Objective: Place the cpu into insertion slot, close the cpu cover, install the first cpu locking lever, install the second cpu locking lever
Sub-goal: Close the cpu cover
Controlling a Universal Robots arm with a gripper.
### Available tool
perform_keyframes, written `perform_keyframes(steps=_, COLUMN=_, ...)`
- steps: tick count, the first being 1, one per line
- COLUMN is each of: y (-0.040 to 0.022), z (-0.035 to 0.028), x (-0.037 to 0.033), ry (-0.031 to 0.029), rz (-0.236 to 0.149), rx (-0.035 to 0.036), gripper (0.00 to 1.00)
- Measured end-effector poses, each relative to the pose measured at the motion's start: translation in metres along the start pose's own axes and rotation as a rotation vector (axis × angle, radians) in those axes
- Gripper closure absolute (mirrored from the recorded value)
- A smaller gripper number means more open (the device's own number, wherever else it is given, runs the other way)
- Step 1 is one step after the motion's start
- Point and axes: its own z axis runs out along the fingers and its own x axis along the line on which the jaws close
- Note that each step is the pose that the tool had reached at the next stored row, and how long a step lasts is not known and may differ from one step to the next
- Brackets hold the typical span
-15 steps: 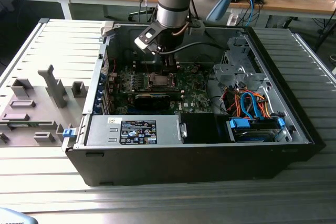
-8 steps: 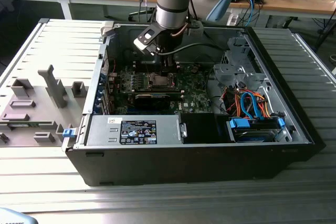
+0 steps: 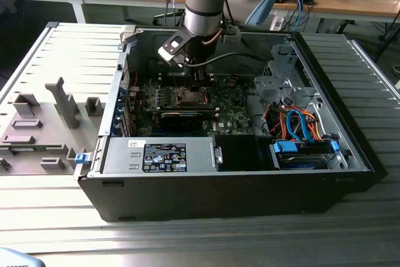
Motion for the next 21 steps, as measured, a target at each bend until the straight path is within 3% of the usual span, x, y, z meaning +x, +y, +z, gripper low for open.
perform_keyframes(steps=21, y=-0.0012, z=0.0047, x=0.0001, ry=-0.0001, rz=0.0, rx=0.0001, gripper=0.89)
